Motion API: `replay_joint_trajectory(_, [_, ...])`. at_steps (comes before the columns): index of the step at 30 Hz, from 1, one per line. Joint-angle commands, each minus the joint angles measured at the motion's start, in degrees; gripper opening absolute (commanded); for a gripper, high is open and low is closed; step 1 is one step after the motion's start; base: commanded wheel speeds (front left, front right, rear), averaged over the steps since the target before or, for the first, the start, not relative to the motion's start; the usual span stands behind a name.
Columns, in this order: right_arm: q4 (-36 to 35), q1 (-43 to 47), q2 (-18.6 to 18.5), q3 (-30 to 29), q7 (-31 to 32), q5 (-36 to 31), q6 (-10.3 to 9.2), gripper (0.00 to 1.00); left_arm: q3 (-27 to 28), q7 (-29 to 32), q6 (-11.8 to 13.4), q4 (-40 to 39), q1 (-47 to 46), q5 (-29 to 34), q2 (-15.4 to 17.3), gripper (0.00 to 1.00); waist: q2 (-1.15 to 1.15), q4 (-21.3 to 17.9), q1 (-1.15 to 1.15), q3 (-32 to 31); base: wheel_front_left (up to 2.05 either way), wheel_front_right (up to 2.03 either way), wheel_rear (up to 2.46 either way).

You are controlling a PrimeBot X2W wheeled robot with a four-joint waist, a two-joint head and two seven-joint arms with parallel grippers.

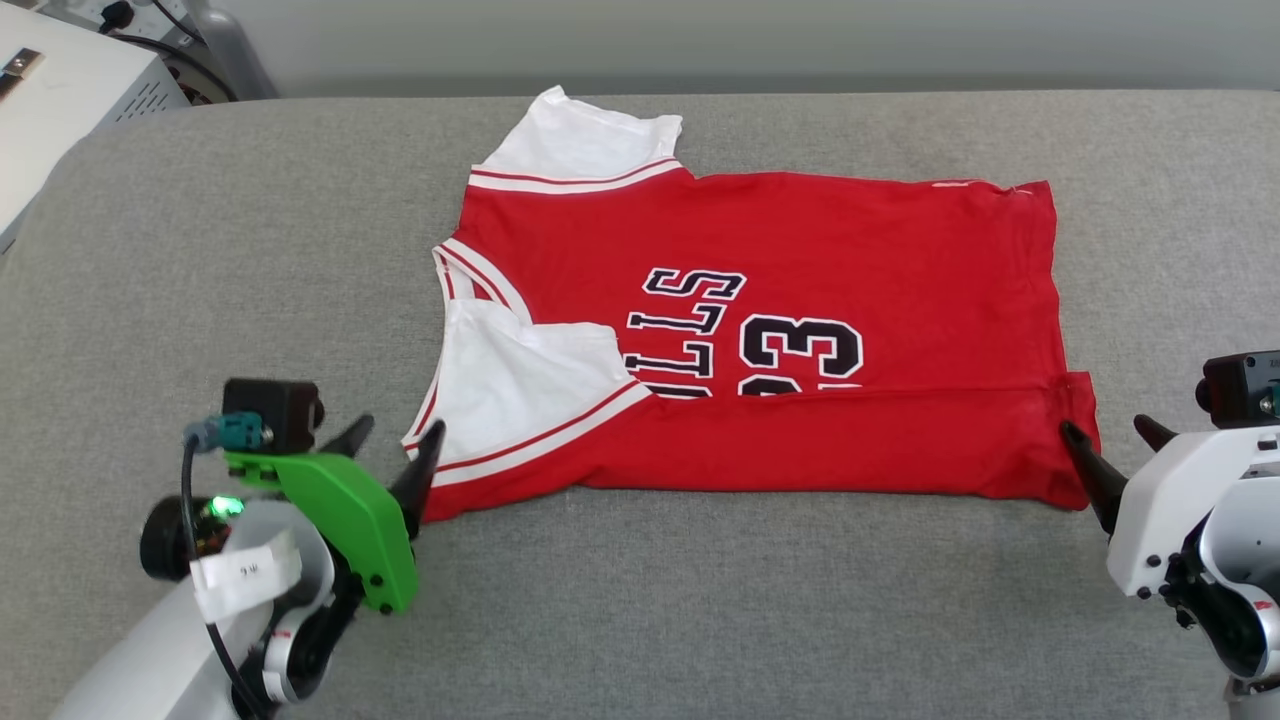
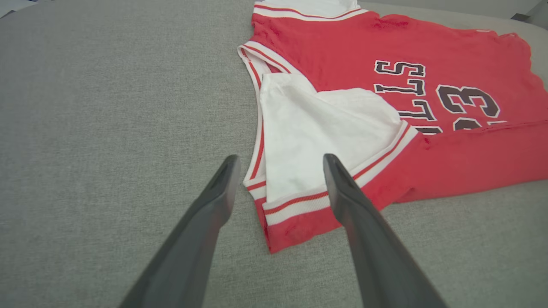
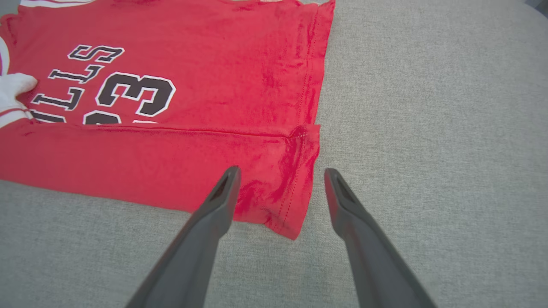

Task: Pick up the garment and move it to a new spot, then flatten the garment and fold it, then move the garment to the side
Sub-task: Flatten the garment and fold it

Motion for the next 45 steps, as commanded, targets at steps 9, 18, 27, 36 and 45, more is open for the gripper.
replay_joint_trajectory(9, [-7.95,3.65,5.75,-1.86,2.52,-2.38,-0.05,1.00,-0.70,3.35,5.76,-3.68,4.41,-0.85,1.42,1.00,0.61,-1.81,0.00,3.05,0.00,0.00,0.00])
replay_joint_trajectory(18, [-9.31,4.04,7.32,-1.12,2.32,-2.55,-0.05,1.00,-0.75,4.73,7.75,0.94,3.18,-0.54,1.17,1.00,0.61,-3.55,0.00,6.26,0.00,0.00,0.00])
replay_joint_trajectory(27, [-9.28,3.51,7.75,-0.16,1.88,-2.25,-0.05,1.00,-2.09,6.40,6.24,5.90,2.59,-0.93,0.88,0.32,0.61,-4.87,0.00,8.26,0.00,0.00,0.00])
replay_joint_trajectory(36, [-8.43,2.88,5.96,-0.13,2.08,-2.93,-0.05,1.00,-3.17,6.77,4.14,5.80,2.79,-1.97,-0.38,0.00,0.61,-3.58,0.00,6.24,0.00,0.00,0.00])
replay_joint_trajectory(45, [-3.40,0.64,4.56,-2.73,5.11,-6.08,-0.05,1.00,-2.15,3.39,5.27,-3.64,1.44,0.51,0.26,0.00,0.61,-0.51,0.00,4.92,0.00,0.00,0.00])
